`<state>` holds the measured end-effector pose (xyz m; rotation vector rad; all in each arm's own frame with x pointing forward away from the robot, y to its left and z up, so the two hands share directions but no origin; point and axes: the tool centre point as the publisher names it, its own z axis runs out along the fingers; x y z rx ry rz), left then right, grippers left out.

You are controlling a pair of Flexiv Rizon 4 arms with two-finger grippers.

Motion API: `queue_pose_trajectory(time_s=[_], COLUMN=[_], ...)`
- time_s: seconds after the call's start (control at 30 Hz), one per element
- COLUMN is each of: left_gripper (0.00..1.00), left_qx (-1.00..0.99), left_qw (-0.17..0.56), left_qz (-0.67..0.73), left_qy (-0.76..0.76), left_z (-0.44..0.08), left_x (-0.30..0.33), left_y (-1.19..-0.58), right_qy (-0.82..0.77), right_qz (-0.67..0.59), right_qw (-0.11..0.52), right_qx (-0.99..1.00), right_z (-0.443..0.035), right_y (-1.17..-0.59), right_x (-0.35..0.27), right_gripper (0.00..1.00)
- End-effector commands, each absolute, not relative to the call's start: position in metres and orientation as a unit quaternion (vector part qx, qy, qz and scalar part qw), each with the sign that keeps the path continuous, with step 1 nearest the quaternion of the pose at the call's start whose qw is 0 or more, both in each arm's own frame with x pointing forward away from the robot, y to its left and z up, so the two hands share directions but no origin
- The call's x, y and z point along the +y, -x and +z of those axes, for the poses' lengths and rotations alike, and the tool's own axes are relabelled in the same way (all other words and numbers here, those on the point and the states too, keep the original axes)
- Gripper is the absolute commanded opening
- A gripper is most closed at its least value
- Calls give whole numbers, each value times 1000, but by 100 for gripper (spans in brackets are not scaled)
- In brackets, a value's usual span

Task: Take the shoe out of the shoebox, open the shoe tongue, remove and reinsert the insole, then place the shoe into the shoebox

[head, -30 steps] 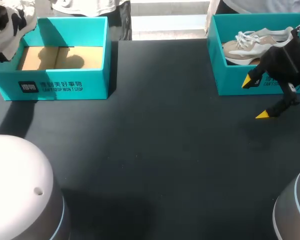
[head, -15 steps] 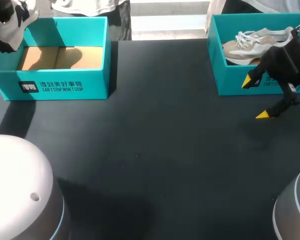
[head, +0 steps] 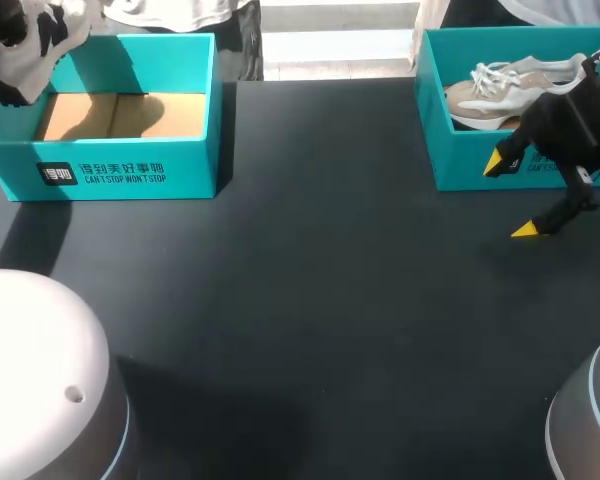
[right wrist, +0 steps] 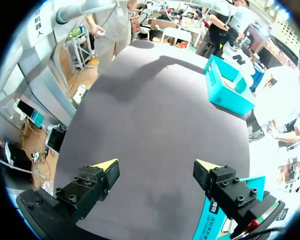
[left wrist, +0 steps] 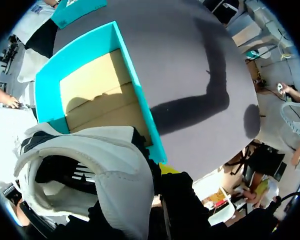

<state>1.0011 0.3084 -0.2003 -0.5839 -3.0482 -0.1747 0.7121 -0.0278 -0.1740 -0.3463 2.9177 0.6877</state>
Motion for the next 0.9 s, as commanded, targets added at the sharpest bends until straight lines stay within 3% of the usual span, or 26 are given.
queue_pose_trajectory(time_s=[0.03, 0.2, 0.4, 0.9], left_gripper=[0, 0, 0, 0], left_qx=[-897, -789, -716, -660], left_qw=[22, 14, 28, 16], left_qz=[-79, -130, -134, -144], left_qy=[434, 600, 684, 737], left_z=[-204, -211, -196, -185], left_x=[322, 333, 335, 352], left_y=[-1001, -1007, -1032, -1042], right_qy=[115, 115, 115, 115], right_qz=[226, 226, 226, 226], right_qw=[60, 60, 60, 60], right_qx=[965, 965, 965, 965], right_z=[-175, -175, -175, -175], right_y=[-714, -714, -714, -714], right_x=[-27, -27, -27, -27], right_gripper=[100, 100, 100, 100])
